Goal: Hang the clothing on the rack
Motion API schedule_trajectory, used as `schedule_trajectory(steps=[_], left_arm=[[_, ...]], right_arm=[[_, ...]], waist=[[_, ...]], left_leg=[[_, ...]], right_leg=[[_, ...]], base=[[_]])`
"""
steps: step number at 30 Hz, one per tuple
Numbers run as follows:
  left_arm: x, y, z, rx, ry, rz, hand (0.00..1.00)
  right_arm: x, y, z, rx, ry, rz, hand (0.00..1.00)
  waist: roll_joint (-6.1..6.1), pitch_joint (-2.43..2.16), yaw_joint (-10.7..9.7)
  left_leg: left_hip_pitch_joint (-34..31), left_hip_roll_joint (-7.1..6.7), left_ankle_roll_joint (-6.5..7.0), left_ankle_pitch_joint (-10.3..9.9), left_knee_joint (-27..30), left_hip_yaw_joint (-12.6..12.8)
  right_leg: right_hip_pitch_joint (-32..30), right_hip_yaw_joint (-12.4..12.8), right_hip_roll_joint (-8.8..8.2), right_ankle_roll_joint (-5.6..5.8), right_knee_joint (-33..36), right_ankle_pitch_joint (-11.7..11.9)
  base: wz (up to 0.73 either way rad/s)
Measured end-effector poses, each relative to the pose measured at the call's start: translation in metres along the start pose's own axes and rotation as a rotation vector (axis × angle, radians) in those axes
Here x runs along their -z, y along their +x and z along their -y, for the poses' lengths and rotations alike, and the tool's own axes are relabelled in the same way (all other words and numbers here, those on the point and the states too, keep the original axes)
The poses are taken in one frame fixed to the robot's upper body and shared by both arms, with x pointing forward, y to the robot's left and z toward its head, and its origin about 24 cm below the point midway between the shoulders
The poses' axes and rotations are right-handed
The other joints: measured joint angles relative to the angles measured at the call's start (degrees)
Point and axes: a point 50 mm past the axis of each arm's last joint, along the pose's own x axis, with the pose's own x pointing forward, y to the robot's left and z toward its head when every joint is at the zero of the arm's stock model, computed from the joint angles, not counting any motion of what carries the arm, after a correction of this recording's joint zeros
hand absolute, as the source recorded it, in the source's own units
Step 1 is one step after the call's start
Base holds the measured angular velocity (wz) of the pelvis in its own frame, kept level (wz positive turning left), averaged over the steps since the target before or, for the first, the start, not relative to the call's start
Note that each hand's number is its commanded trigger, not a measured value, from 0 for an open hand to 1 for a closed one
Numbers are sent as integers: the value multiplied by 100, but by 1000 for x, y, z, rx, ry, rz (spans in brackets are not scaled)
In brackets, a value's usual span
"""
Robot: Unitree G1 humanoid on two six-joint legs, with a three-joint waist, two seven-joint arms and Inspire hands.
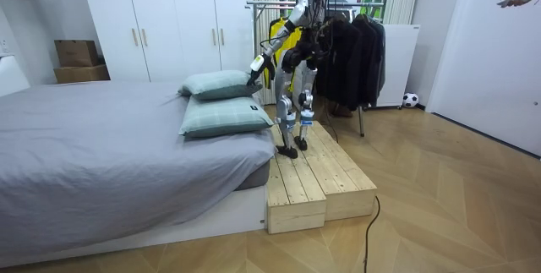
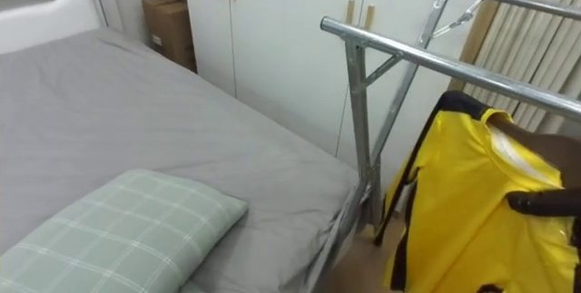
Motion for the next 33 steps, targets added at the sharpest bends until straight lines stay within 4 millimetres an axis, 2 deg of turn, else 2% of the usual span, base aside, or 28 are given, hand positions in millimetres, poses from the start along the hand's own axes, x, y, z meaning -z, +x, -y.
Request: schedule_trajectory(steps=[2,6,9,10,11,12,18,25,33], left_arm=[[0,0,0,-11,1,0,0],[1,-1,-1,-34,0,3,0],[1,-1,-1,-36,0,7,0],[1,-1,-1,-36,0,7,0],[1,-1,-1,-36,1,8,0],[1,-2,-2,-39,0,11,0],[-6,-2,-5,-55,-2,44,0],[-5,-2,-4,-55,-4,43,0],[-1,-2,-1,-62,-2,24,0]], right_arm=[[2,0,1,-1,9,9,100],[12,0,2,-13,95,51,100],[15,0,2,-9,136,80,100],[16,0,3,-8,140,81,60],[18,-1,3,-5,145,83,51],[20,-1,4,-3,146,82,0],[26,-1,5,0,143,84,0],[31,-1,6,6,164,93,0],[34,1,4,39,168,85,0]], waist=[[-2,7,8],[-5,32,49],[50,42,70],[61,37,84],[72,30,99],[73,29,110],[63,28,156],[15,56,183],[8,63,280]], left_leg=[[20,28,-7,43,-47,118],[58,36,-45,87,-100,133],[50,42,-47,89,-89,148],[51,44,-48,91,-88,162],[52,47,-45,98,-90,181],[52,48,-46,103,-91,192],[54,54,-58,121,-99,192],[55,54,-78,140,-95,186],[58,52,-82,181,-98,201]], right_leg=[[1,-26,-8,-6,-3,-10],[18,-49,-9,-25,-10,-27],[-11,-50,-11,-25,-10,-41],[-14,-50,-14,-23,-9,-44],[-17,-50,-19,-25,-3,-49],[-20,-57,-24,-32,9,-58],[-9,-81,-25,-49,31,-85],[-4,-71,-25,-60,43,-112],[-42,6,-25,-65,54,-114]], base=[[7],[3],[1],[0],[0],[0],[1],[0],[-5]])
